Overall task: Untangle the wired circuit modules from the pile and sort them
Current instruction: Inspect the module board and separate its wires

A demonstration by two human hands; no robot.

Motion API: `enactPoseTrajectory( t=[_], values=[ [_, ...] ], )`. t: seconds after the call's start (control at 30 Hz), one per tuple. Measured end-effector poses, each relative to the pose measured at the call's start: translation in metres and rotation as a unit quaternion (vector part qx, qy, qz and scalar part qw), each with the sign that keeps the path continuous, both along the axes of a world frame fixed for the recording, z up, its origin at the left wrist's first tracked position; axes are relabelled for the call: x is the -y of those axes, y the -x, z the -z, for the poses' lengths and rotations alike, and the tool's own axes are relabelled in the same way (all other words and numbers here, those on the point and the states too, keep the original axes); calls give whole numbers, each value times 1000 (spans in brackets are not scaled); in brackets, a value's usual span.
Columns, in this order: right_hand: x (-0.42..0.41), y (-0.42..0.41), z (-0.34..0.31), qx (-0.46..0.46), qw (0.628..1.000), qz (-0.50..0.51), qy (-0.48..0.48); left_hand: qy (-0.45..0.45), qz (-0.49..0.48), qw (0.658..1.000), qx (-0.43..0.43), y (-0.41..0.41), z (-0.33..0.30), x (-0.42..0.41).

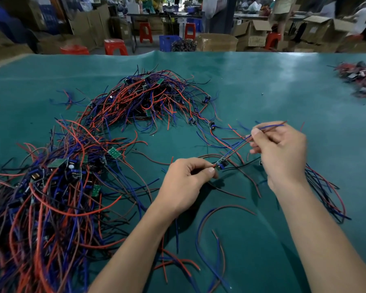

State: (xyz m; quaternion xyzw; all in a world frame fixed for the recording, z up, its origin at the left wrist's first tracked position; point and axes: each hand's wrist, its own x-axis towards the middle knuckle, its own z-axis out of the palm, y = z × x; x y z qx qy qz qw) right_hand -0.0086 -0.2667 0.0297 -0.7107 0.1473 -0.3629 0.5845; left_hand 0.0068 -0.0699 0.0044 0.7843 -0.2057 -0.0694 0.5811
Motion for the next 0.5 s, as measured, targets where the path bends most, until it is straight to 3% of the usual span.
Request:
enactPoseTrajectory(
  t=[0.23,0.4,0.5],
  values=[
    [8,5,-12,83,975,31,-204,-4,4,1000,23,0,1,2],
    [12,7,-22,161,923,87,-338,63,-43,997,9,-2,4,1],
    [2,8,-22,35,964,25,-261,103,-65,992,-17,-4,4,2]
  ],
)
